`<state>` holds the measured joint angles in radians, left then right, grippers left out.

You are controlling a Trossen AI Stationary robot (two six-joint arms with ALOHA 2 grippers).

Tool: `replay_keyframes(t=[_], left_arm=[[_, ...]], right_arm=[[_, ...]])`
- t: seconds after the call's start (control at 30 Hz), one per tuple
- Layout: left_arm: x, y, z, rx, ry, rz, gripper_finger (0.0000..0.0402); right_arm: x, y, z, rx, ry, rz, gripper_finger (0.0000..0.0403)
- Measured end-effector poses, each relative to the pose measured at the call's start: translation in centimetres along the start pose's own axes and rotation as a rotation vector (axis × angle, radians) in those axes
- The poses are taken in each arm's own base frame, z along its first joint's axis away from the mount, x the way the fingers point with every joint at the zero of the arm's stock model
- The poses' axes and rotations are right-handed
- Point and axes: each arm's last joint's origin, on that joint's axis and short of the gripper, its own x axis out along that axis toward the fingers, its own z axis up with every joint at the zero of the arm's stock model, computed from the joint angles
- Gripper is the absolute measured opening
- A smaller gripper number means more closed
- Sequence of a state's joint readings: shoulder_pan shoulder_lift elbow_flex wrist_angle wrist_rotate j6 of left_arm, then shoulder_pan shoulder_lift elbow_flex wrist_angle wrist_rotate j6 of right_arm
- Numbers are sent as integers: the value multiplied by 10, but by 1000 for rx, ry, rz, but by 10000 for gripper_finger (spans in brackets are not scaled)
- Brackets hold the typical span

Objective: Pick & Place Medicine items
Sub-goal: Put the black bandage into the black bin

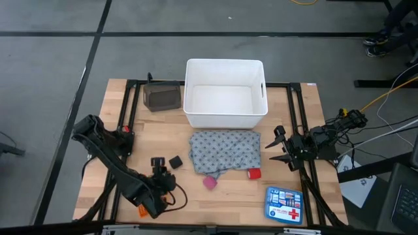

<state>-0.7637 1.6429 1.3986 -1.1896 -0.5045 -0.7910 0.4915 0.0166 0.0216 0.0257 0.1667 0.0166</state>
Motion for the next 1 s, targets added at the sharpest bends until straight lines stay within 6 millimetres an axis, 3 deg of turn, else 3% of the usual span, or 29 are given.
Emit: replay_keyframes(t=[0.2, 0.43, 0.63, 0.8, 1.0], left_arm=[[16, 16, 0, 161, -71, 270, 184], [55, 26, -33, 242, -23, 442, 184], [75, 20, -62, 328, 45, 391, 184], [74, 9, -64, 352, 18, 317, 184], [74, 9, -64, 348, 31, 305, 184]], right_arm=[[0, 0, 0, 0, 0, 0, 224], [0, 0, 0, 0, 0, 0, 224], [0, 0, 0, 0, 0, 0, 224], [0, 0, 0, 0, 0, 0, 224], [0, 0, 0, 0, 0, 0, 224]])
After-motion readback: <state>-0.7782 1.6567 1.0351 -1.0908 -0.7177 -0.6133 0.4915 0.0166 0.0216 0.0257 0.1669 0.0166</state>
